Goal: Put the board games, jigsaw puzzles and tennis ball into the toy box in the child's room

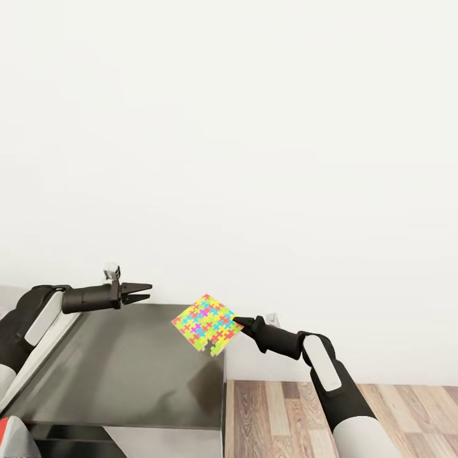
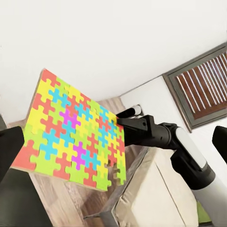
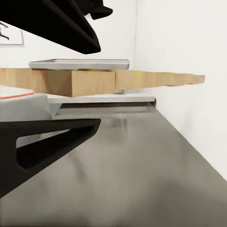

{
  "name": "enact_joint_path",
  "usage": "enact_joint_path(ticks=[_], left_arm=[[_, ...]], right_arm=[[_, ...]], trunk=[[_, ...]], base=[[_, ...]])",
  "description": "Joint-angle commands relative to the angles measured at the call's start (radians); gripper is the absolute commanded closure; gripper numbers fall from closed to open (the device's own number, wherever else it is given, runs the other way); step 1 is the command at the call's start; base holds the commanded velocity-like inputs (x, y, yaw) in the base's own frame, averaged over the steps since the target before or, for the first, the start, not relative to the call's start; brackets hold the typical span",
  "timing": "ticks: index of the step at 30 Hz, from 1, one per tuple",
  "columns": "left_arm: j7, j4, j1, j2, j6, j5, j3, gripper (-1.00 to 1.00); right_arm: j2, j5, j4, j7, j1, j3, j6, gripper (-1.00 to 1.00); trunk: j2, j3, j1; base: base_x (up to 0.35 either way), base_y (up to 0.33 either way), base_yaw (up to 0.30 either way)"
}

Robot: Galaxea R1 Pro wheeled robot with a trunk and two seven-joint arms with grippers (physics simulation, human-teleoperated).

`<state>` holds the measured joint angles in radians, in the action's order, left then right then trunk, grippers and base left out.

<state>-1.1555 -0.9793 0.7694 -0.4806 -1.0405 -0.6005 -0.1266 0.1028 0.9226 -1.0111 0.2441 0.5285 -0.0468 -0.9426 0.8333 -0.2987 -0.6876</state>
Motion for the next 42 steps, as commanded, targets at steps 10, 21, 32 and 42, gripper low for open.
enact_joint_path(ticks=[10,21,32,42], left_arm=[[-0.031,-0.018,0.005,-0.006,-0.007,-0.013,-0.001,-1.00],[-0.036,-0.016,0.005,-0.009,-0.007,-0.004,-0.006,-1.00],[-0.036,-0.032,0.023,-0.029,-0.007,0.000,-0.006,-1.00],[-0.036,-0.034,0.036,-0.085,-0.007,0.000,-0.005,-1.00]], right_arm=[[0.001,-0.011,-0.001,0.009,0.001,-0.004,-0.006,1.00],[0.002,-0.011,-0.002,0.008,0.001,-0.003,0.023,1.00],[0.000,-0.010,-0.004,0.021,-0.002,-0.004,0.034,1.00],[0.001,-0.013,-0.094,0.038,-0.004,-0.002,0.038,1.00]], trunk=[[-0.069,0.040,0.038],[-0.146,0.075,0.080],[-0.223,0.110,0.123],[-0.293,0.141,0.161]], base=[[0.000,0.000,0.068],[0.000,0.000,0.003],[-0.031,0.000,0.000],[-0.075,0.000,0.000]])
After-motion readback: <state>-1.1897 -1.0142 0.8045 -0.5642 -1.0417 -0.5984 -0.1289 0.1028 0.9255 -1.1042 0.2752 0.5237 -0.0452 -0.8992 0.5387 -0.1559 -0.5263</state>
